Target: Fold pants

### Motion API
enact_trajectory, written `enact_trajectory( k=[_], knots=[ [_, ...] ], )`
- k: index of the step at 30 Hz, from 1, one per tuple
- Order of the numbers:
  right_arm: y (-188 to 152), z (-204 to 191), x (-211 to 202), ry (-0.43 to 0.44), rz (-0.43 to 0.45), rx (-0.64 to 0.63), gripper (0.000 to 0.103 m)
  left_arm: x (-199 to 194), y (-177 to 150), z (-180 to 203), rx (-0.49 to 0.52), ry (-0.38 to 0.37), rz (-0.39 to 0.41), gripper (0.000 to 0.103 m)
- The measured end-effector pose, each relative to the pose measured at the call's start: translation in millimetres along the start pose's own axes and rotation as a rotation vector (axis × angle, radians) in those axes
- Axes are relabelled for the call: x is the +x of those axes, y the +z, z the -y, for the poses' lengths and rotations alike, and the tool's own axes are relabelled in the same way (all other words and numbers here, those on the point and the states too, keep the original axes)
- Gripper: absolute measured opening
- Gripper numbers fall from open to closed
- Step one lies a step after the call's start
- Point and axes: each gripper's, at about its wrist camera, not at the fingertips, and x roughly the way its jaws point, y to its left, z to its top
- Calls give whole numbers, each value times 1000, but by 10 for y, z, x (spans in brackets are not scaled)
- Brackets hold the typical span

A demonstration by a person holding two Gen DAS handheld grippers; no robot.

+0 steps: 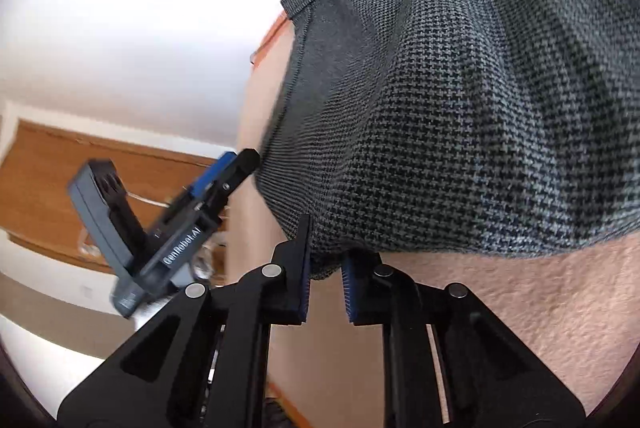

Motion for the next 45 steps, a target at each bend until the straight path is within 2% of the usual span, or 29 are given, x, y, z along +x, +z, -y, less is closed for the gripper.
enact_trajectory(
  k=[3,5,8,10,13,17,19,21,24,25,26,27,29,31,34,37,41,45],
  knots=[
    [-64,31,-197,-51,19,-28,22,188,-101,92,69,10,-65,55],
    [-115,102,-418,-82,55,-20,43,158,-96,76,67,6,-55,55],
    [-190,292,-838,-87,133,38,53,40,-32,42,59,42,-34,55],
    [-239,460,-1169,-122,215,87,58,-97,32,75,67,58,13,53],
    [-236,681,-1561,-222,344,154,63,-274,123,211,50,-8,80,53],
    [-163,1033,-1907,-228,437,303,66,-333,253,579,87,-108,122,53],
    [-66,1188,-1848,-238,457,370,66,-308,326,766,111,-140,132,53],
    [33,1316,-1772,-195,484,420,66,-245,372,927,140,-146,132,53],
    [126,1407,-1839,-194,486,406,66,-110,443,1122,171,-155,112,53],
    [178,1414,-1833,-200,477,391,63,-69,452,1168,181,-149,105,53],
    [217,1428,-1828,-195,469,381,53,-39,442,1198,191,-142,98,53],
    [243,1432,-1823,-203,459,375,50,2,443,1227,197,-137,90,53],
    [274,1386,-1809,-215,446,344,28,49,401,1232,207,-146,73,53],
    [290,1302,-1910,-222,446,296,25,116,350,1297,239,-128,51,53],
    [343,1013,-2057,-232,460,179,22,198,222,1376,307,-101,35,53],
    [340,873,-2030,-327,440,80,21,179,203,1406,324,-86,54,53],
    [307,1247,-1916,-325,384,201,21,190,224,1401,314,-97,49,53],
    [298,1325,-1880,-342,345,189,23,113,228,1407,334,-82,58,53]
  ],
)
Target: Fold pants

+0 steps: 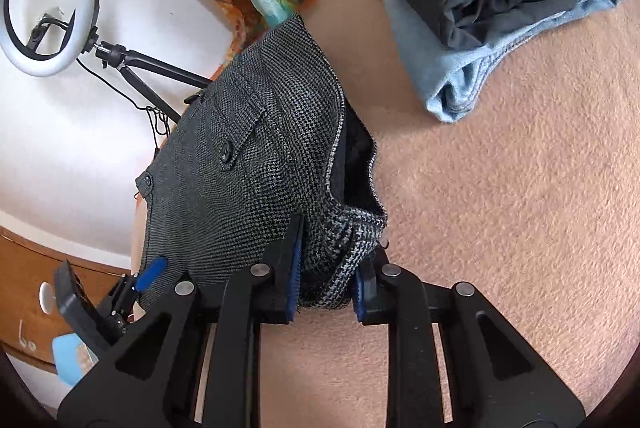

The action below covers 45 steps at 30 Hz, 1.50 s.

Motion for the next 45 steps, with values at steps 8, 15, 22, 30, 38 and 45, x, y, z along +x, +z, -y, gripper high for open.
enact_trajectory(
  k=[8,15,22,30,38,45],
  knots=[
    [92,-118,-408,-35,70,-116,47,-649,158,401,89,-52,198,55],
    [265,-173,-1012,-8,207,-168,60,-589,433,1220,265,-182,174,56],
    [503,-109,-1416,27,304,-130,62,-285,618,1933,439,-209,101,56],
    [587,53,-1440,64,296,-74,63,85,691,2113,465,-188,34,60],
    [602,52,-1315,95,269,-57,63,164,798,1918,348,-238,63,32],
    [637,40,-1072,111,195,-46,68,-134,853,1420,89,-373,157,17]
  ],
)
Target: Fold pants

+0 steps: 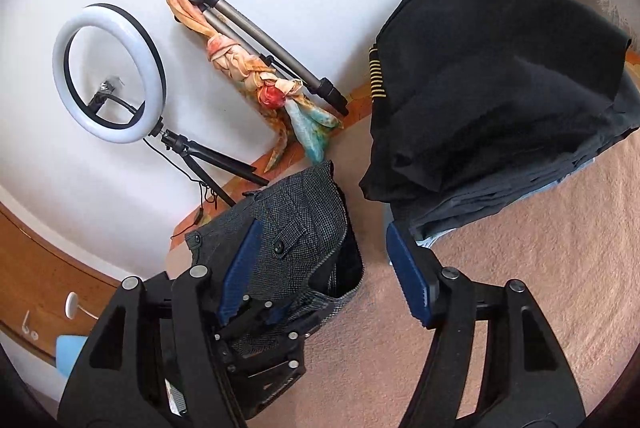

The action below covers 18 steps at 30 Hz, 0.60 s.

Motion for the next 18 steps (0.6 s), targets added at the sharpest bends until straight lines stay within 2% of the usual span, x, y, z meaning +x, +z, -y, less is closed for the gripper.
enact_trajectory(
  k=[3,6,8,14,18],
  knots=[
    [6,-19,174,26,-45,19,68,-195,13,-41,-40,-5,58,16],
    [0,-80,417,55,-128,25,73,-339,19,-100,-78,-7,100,16],
    [-12,-118,570,44,-158,23,74,-404,-1,-114,-102,-11,118,16],
    [-4,-40,1049,65,-272,127,78,-459,13,-118,-84,-1,128,16],
    [-11,1,1311,36,-303,136,79,-412,11,-110,-78,-6,130,16]
  ],
)
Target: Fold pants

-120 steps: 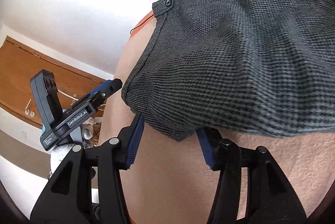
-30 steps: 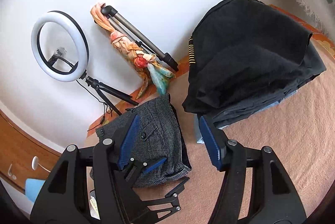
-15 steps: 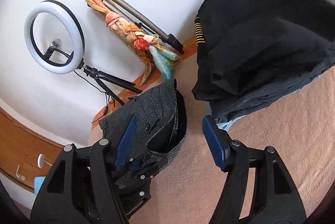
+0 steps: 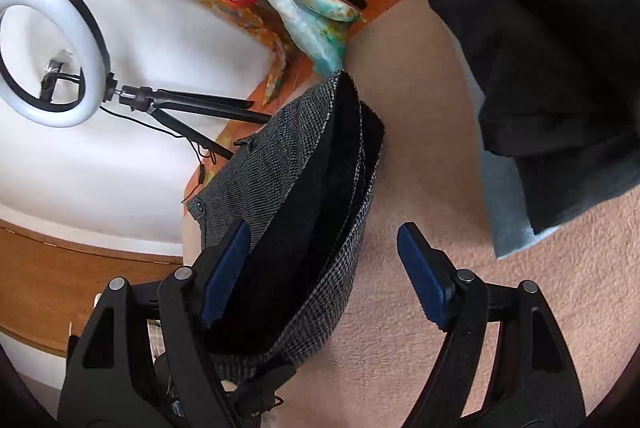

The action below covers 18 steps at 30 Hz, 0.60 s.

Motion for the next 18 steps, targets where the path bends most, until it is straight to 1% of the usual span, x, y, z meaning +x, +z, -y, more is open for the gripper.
enact_trajectory(
  k=[2,4,5,6,8,10,11,13,16,17,18],
  knots=[
    [23,58,112,11,-8,23,79,6,-19,10,3,-1,-1,16],
    [32,83,167,41,8,37,77,19,-32,14,7,-7,-4,16],
    [32,74,177,53,17,33,66,23,-37,14,8,-8,-4,16],
    [32,56,186,65,20,26,58,27,-39,9,5,-11,-3,16],
    [40,-8,169,59,39,4,30,18,-48,-12,-9,-19,1,15],
    [33,-101,118,47,68,-34,18,-13,-67,-28,-25,-29,11,16],
    [31,-147,89,39,82,-49,15,-29,-79,-30,-28,-33,16,15],
    [6,-240,31,45,99,-76,12,-58,-95,-41,-30,-40,16,15],
    [-46,-418,-38,48,128,-116,10,-144,-121,-69,-34,-49,8,18],
    [-64,-479,-60,50,136,-126,10,-186,-136,-79,-33,-55,2,22],
    [-83,-547,-81,51,144,-135,10,-239,-157,-91,-32,-59,-10,31]
  ],
)
